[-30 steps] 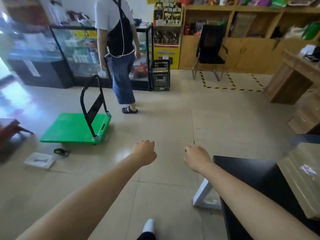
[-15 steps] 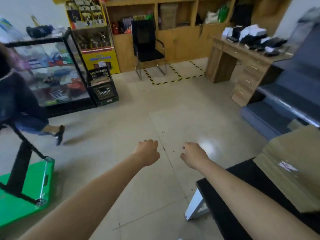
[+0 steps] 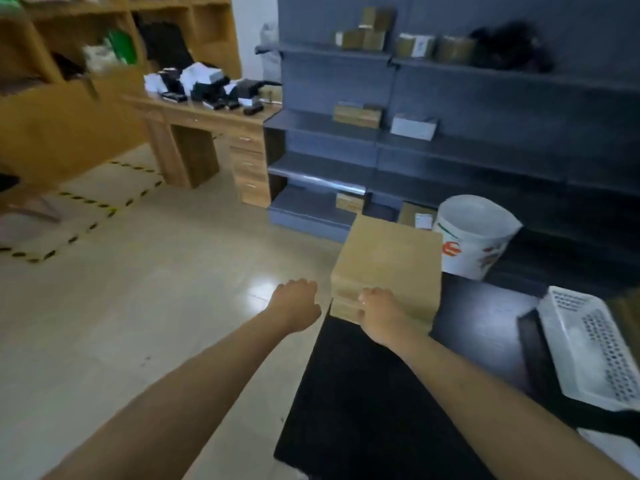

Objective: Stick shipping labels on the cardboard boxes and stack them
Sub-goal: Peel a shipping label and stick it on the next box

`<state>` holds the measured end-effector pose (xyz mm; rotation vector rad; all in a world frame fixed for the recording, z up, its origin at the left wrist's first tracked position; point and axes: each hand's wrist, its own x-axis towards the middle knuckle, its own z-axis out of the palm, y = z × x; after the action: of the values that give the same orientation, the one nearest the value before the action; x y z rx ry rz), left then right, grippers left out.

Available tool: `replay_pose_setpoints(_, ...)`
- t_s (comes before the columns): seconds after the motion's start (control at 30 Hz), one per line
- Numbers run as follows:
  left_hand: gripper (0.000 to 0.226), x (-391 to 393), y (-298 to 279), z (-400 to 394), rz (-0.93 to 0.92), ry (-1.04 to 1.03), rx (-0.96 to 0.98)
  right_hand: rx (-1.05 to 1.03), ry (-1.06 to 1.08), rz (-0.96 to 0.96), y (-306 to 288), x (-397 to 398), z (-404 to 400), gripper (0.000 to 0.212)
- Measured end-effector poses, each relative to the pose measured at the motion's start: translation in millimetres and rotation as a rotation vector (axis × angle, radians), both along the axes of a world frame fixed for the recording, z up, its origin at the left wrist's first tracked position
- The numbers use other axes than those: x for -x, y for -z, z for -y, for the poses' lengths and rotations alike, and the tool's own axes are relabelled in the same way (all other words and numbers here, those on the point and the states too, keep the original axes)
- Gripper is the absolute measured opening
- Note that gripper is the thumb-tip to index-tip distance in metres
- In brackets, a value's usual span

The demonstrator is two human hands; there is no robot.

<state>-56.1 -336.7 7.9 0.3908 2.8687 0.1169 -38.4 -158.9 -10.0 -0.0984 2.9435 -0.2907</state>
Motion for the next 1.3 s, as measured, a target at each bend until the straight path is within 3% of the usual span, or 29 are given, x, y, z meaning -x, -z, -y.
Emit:
replay_pose_setpoints(0.2, 0.044, 45, 3, -57, 0.024, 0.237, -0.005, -0.035, 0.301, 0.014, 4, -8, -52, 0.022)
replay_pose_setpoints(0.37, 0.043, 73, 6, -67, -0.010, 0.280, -0.075, 0.034, 0.471, -0.032, 5, -8, -67, 0.021)
replay_pose_setpoints(0.63, 0.055, 113, 28, -85, -0.035, -0.173, -0.530, 0.251, 0.815, -0.291, 17, 22, -99, 0.029)
replay_pose_setpoints(0.77, 0.059, 126, 46, -90, -0.041, -0.402, -0.576, 0.421, 0.943, -0.221, 33, 47, -117, 0.053)
replay_pose_setpoints(0.9, 0.061, 136, 66, -92, 0.029, -0.552, -0.682, 0.484, 0.989, -0.108, 50, 67, -127, 0.061)
replay_pose_setpoints(1.07, 0.045, 126, 87, -99, 0.071, -0.608, -0.830, 0.440, 0.974, -0.053, 71, 73, -124, 0.066)
replay_pose_setpoints(1.3, 0.044, 127, 94, -103, 0.032, -0.693, -0.922, 0.425, 0.997, -0.096, 76, 75, -121, 0.070)
